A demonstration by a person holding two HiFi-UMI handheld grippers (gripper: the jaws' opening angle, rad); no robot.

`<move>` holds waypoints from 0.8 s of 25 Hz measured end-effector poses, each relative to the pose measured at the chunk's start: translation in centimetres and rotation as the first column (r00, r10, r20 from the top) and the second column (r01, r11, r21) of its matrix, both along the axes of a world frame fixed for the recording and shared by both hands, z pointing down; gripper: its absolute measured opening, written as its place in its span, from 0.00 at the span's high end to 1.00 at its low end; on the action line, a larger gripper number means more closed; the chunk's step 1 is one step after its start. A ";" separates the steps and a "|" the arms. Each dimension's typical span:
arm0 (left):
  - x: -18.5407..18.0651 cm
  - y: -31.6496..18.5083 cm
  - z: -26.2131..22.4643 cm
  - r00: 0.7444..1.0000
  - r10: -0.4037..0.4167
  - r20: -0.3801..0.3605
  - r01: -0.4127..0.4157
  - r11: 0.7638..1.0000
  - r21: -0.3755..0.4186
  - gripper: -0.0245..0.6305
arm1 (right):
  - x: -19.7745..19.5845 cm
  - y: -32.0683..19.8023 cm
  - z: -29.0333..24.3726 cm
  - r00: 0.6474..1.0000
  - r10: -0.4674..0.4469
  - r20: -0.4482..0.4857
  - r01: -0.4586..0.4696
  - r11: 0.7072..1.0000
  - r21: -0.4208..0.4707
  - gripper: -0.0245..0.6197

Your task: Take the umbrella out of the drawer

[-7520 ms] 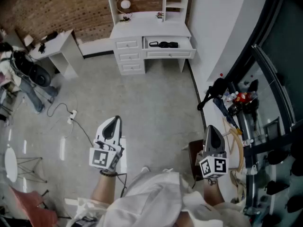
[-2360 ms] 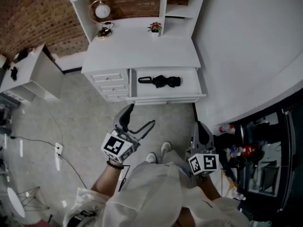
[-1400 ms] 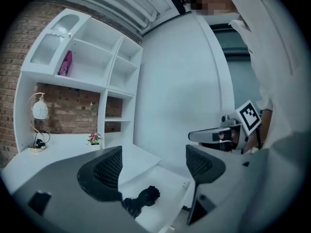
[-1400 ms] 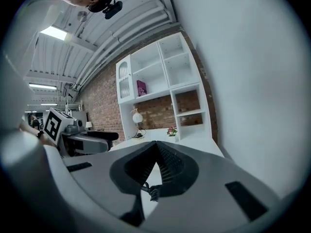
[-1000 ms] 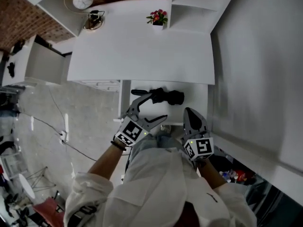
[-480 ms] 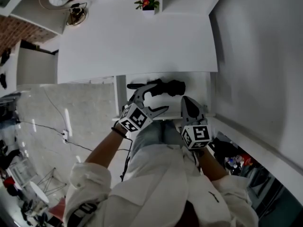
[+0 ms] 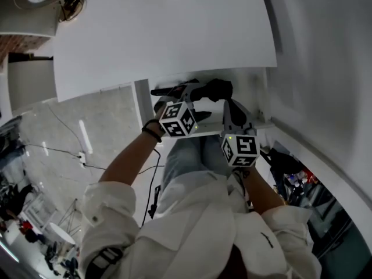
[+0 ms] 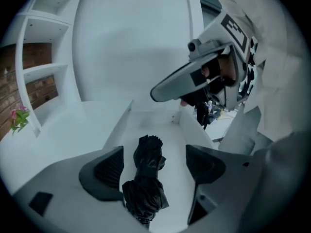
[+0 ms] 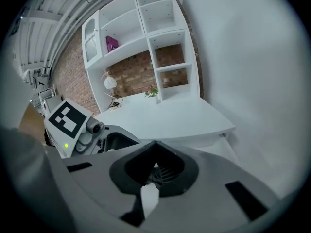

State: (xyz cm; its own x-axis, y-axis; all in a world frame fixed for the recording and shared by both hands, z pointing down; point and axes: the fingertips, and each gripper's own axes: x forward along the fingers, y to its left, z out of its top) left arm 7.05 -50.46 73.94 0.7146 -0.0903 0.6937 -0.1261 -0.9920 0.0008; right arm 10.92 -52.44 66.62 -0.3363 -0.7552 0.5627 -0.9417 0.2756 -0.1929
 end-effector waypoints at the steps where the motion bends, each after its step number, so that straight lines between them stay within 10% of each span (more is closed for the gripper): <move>1: 0.2 0.1 1.0 1.000 0.025 0.016 -0.025 1.000 -0.005 0.35 | 0.0 -0.2 0.5 1.000 0.002 -0.002 -0.002 1.000 -0.005 0.94; 20: 1.2 -1.3 13.3 0.927 0.163 0.338 -0.142 0.986 -0.086 0.35 | 1.9 -1.3 5.3 0.996 0.091 0.025 -0.089 0.995 -0.042 0.94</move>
